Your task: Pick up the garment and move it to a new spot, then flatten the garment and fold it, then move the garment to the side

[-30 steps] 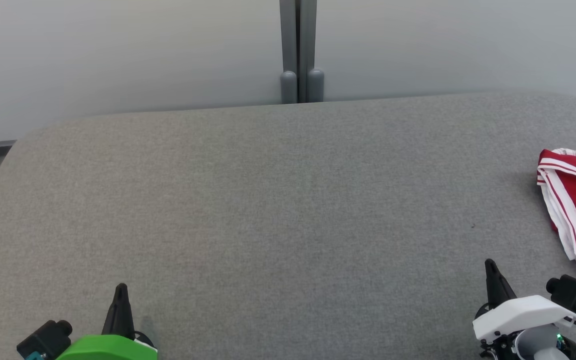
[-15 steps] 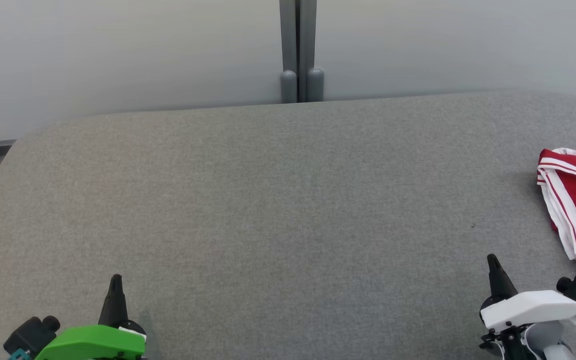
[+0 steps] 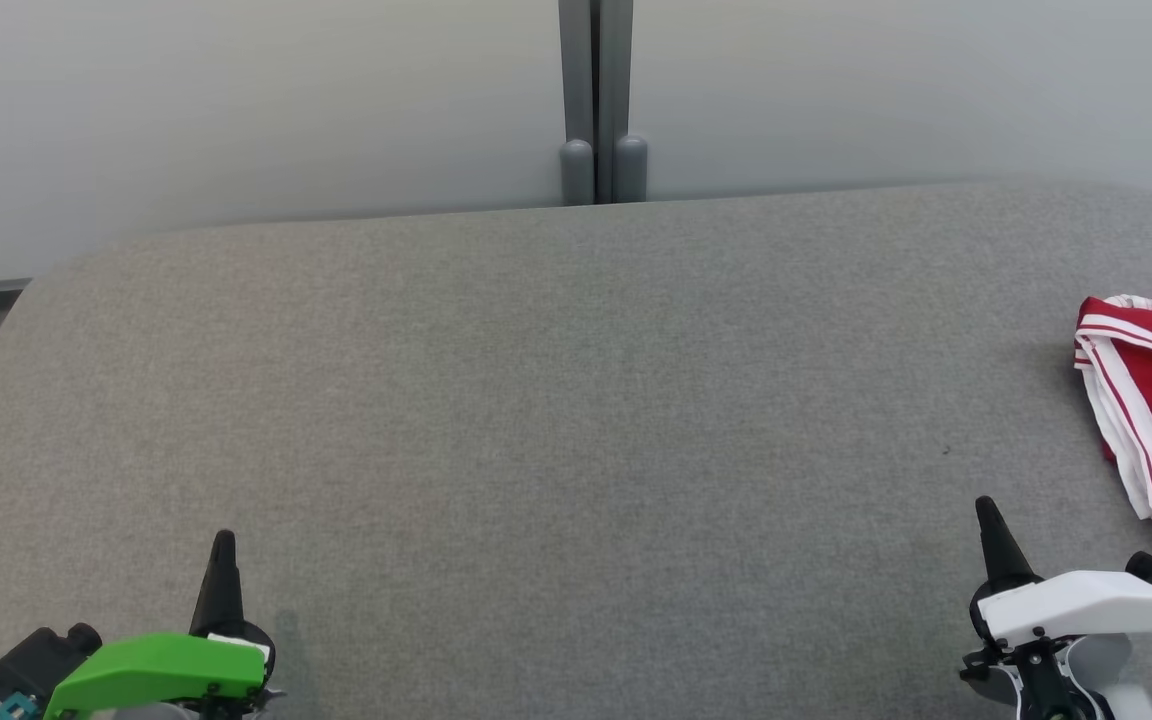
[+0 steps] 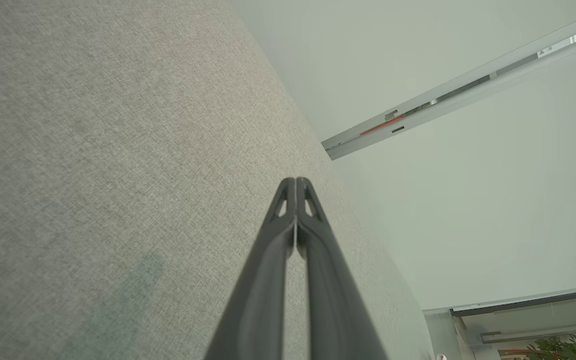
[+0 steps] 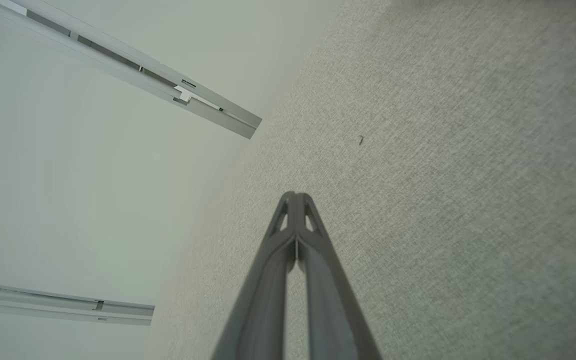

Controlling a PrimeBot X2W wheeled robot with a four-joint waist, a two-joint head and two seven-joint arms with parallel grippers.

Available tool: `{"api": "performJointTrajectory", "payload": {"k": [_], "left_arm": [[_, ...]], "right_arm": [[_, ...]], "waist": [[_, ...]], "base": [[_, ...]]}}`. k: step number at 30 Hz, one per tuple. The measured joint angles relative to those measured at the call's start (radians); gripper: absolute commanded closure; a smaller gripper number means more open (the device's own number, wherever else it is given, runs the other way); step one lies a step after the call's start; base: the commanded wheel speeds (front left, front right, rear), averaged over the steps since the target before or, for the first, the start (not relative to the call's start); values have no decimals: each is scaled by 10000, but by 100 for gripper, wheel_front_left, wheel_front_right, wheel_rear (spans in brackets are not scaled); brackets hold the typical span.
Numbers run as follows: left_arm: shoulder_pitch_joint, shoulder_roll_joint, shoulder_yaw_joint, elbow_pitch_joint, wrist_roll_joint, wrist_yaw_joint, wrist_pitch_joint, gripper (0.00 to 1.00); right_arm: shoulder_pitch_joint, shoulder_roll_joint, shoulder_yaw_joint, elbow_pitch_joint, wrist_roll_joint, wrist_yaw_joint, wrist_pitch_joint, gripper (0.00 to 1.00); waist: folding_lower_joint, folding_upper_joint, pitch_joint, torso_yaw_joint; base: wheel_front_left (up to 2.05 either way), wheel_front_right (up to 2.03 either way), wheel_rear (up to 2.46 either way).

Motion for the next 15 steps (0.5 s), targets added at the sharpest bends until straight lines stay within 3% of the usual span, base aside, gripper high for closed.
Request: {"api": "performJointTrajectory", "payload": {"k": [15], "left_arm": [[-208, 4, 138, -215, -1438, 12, 389, 100]], "right_arm": [[-64, -17, -58, -286, 1580, 0, 374, 100]], "waist": [[1, 0, 16, -3]], "base": [[0, 0, 0]]}}
